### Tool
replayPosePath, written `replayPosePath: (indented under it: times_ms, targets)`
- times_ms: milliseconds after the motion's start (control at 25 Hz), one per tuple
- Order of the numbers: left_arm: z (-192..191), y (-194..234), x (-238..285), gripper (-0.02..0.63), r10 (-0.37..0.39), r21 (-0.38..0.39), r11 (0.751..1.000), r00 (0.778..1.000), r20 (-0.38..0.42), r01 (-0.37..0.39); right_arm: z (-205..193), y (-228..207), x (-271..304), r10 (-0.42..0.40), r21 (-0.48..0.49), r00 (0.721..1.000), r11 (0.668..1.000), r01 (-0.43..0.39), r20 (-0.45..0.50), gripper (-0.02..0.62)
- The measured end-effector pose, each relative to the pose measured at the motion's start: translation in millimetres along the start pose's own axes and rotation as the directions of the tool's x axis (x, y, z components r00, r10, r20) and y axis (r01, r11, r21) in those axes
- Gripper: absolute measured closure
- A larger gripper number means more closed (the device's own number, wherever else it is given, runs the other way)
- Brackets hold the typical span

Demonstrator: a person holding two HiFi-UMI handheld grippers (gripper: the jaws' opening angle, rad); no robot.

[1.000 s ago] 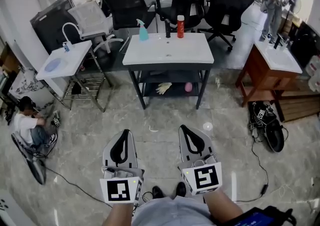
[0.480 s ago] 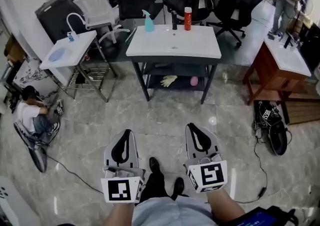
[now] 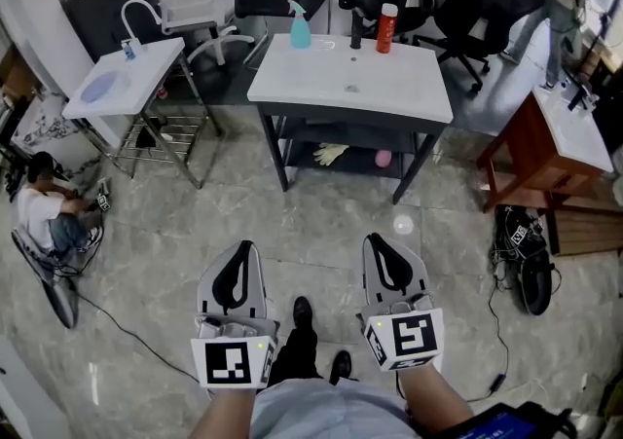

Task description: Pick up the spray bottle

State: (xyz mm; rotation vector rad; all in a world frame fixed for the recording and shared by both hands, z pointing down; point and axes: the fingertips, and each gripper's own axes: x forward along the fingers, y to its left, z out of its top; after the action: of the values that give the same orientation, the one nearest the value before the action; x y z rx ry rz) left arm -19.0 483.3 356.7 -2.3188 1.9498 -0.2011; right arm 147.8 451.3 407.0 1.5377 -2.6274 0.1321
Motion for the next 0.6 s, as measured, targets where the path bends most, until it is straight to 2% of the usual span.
replayPosePath:
  times_ms: [200, 440, 600]
  targets:
    - [10.0, 49.0, 58.8, 0.590, 0.006, -0.004, 1.000, 0.999, 0.040, -0.006, 27.3, -1.6, 74.9, -0.002, -0.012, 1.000, 1.000, 0.002, 0.028, 0.565]
    - [43.0, 99.1, 120.7, 0.590, -0.003, 0.012, 1.000, 0.992, 0.123, 0.001, 79.6, -8.9, 143.7, -0.032, -0.043, 0.994, 0.998, 0.037, 0.103, 0.566]
    - [43.8, 117.7, 150.9, 0.590, -0.033, 0.024, 0.999, 0.990, 0.140, 0.030, 90.5, -10.7, 175.6, -0.059, -0.042, 0.990, 0.997, 0.064, 0.126, 0.568]
